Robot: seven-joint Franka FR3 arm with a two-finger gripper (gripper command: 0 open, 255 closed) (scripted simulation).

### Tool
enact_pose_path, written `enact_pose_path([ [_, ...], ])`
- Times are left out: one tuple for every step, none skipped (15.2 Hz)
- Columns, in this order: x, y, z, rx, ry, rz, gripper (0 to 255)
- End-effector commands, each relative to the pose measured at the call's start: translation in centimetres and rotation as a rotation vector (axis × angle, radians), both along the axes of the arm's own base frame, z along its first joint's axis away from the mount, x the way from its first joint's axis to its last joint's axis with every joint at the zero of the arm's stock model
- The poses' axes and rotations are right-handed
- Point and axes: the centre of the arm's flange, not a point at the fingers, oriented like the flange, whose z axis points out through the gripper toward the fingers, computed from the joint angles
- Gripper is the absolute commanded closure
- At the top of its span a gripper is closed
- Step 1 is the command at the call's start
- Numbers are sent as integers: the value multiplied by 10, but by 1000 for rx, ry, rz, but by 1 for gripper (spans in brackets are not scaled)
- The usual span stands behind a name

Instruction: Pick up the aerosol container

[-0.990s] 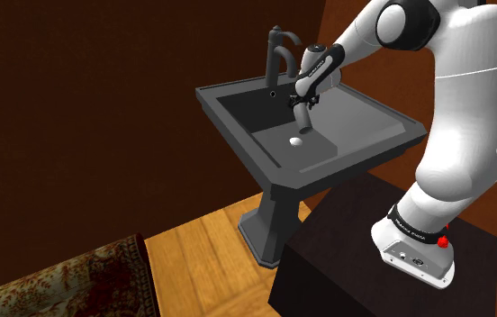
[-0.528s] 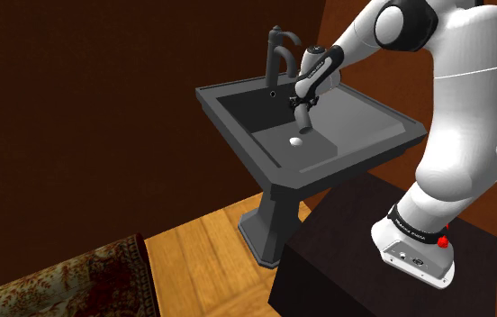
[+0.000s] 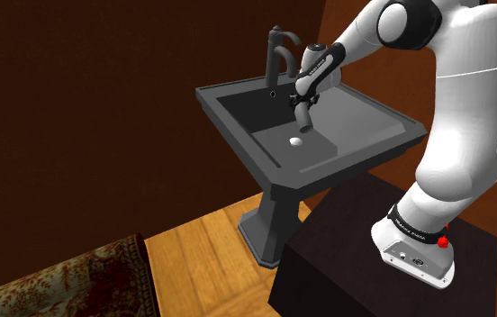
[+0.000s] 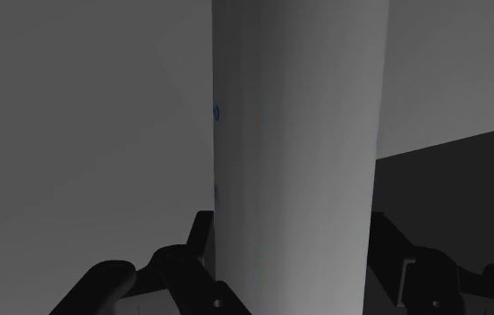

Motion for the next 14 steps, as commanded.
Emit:
enact_pose_path([
  [0,-1,11,0,-1,0,255],
  [0,-1,16,0,-1,0,255],
  [0,-1,21,0,-1,0,255],
  [0,-1,27,0,-1,0,255],
  [0,-1,32,0,-1,0,255],
  [0,-1,37,0,-1,0,255],
  [0,-1,42,0,-1,0,255],
  [0,-1,48,0,-1,0,255],
  [0,-1,53,0,-1,0,255],
  [0,-1,58,0,-1,0,255],
  [0,-1,64,0,-1,0,255],
  [0,-1,69,0,-1,0,255],
  [0,-1,70,0,-1,0,255],
  [0,-1,70,0,-1,0,255],
])
